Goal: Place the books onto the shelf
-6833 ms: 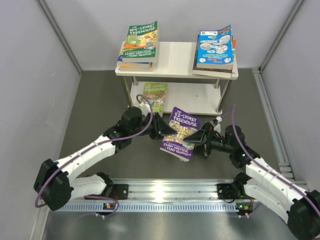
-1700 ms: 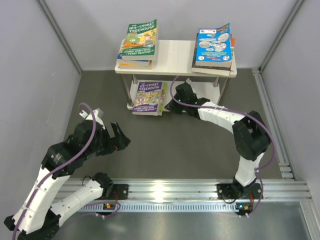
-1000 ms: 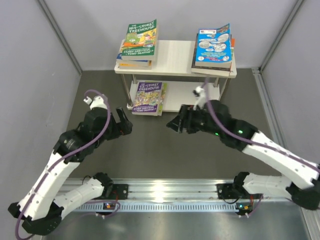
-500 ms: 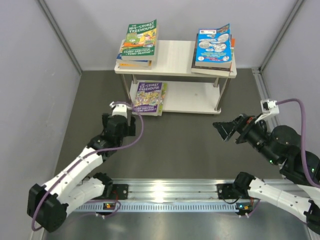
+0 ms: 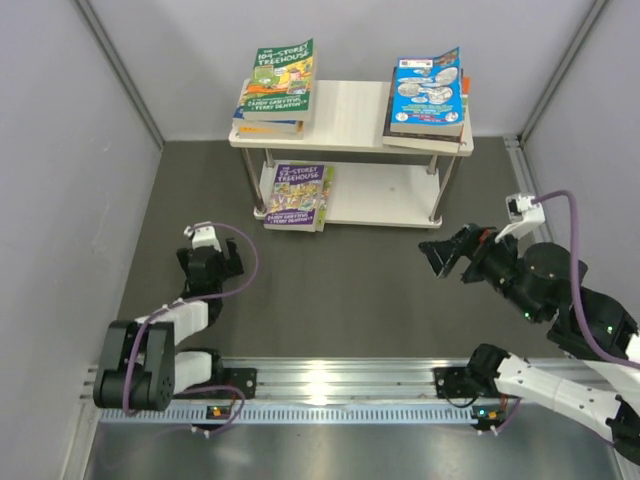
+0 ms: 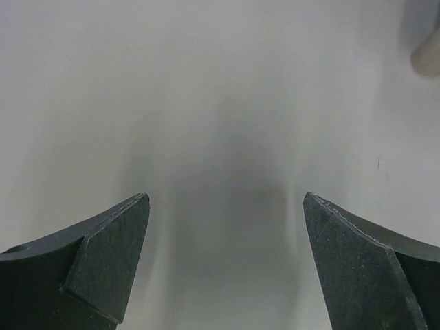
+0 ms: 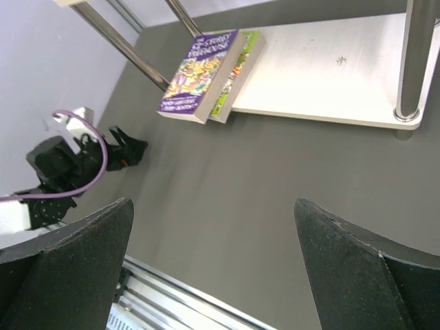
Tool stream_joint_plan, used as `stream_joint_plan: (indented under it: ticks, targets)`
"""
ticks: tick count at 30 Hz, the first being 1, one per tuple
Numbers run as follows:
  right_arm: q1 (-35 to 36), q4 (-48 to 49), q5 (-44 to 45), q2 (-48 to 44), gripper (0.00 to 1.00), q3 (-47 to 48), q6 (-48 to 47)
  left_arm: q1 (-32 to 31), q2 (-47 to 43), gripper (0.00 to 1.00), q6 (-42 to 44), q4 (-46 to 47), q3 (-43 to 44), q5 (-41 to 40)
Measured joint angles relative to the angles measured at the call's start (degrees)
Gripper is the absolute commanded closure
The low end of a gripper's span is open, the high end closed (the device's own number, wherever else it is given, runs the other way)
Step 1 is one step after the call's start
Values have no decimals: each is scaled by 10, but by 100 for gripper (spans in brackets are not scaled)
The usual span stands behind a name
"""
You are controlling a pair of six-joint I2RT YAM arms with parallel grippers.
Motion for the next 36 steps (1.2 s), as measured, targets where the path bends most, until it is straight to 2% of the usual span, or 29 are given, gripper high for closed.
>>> stream_joint_plan:
  ticks: [4, 9, 11, 13, 14, 15, 20, 24, 27, 30, 36]
  targets:
    - [0, 8, 16, 41, 0, -2, -7, 16, 83, 1, -12, 111, 4, 32]
    - [0, 28, 90, 78, 0, -35, -9, 21, 163, 1, 0, 165, 59, 63]
    - [0, 53, 113, 78, 0, -67, -21, 21, 193, 1, 9, 246, 55, 77]
    - [0, 96, 134, 76, 0, -111, -42, 21, 217, 1, 14, 288, 49, 86]
    - [0, 139, 147, 68, 0, -153, -64, 21, 223, 5, 18, 289, 46, 90]
    - [0, 150, 151, 66, 0, -165, -72, 21, 227, 1, 20, 300, 43, 93]
    - [-7, 299, 202, 53, 0, -307, -186, 21, 231, 1, 34, 311, 40, 100]
    - [-87, 398, 188, 91, 0, -375, -258, 21, 231, 1, 39, 313, 40, 104]
    - [-191, 497, 143, 120, 0, -431, -323, 21, 231, 1, 42, 313, 40, 107]
    - [-280, 593, 92, 151, 0, -479, -348, 21, 231, 1, 44, 314, 40, 109]
    - [-385, 842, -14, 310, 0, -533, -387, 20, 231, 1, 46, 314, 40, 110]
